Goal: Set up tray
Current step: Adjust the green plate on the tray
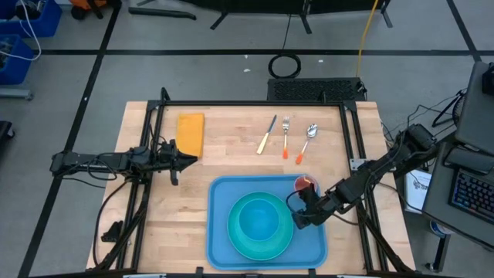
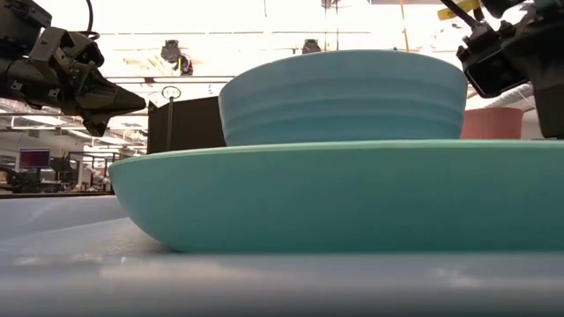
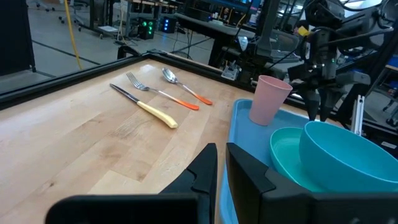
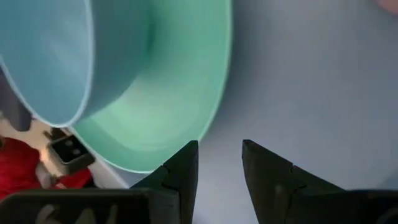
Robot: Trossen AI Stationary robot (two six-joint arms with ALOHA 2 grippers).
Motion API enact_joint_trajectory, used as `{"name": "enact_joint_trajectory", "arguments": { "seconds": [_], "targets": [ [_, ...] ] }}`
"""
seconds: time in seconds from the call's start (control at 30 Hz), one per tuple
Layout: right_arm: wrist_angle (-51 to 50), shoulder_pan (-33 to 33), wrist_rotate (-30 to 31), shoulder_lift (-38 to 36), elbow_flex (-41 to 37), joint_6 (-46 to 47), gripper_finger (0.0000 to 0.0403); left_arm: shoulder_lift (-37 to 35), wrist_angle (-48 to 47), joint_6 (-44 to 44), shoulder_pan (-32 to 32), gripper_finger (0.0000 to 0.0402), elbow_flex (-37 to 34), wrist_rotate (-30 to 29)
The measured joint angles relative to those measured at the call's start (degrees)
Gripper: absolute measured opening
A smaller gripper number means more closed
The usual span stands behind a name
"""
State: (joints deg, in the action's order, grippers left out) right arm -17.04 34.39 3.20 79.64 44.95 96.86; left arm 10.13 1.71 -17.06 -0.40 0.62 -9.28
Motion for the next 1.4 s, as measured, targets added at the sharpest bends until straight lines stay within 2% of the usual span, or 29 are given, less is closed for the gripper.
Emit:
{"name": "enact_joint_trajectory", "arguments": {
  "seconds": [0.1, 0.3, 0.63, 0.83, 1.4],
  "targets": [
    [0.8, 0.2, 1.3, 1.4, 0.0, 1.2, 0.0113, 0.0, 0.0, 0.0, 0.0, 0.0037, 0.0, 0.0],
    [5.4, 0.3, -0.3, 6.7, 0.2, 1.3, 0.011, 0.0, 0.0, 0.0, 0.0, 0.0037, 0.0, 0.0],
    [6.6, 0.3, 2.6, 6.1, 0.2, 0.6, 0.0063, 0.0, -0.1, 0.1, 0.0, 0.0037, 0.0, 0.3],
    [7.9, 0.5, 1.2, 6.1, 0.2, 0.3, 0.0051, 0.0, -0.1, 0.1, 0.0, 0.0037, 0.0, 0.3],
    [8.0, 1.0, -0.1, 5.8, 0.2, 1.3, 0.0082, 0.0, -0.1, 0.0, 0.0, 0.0037, 0.0, 0.4]
  ]
}}
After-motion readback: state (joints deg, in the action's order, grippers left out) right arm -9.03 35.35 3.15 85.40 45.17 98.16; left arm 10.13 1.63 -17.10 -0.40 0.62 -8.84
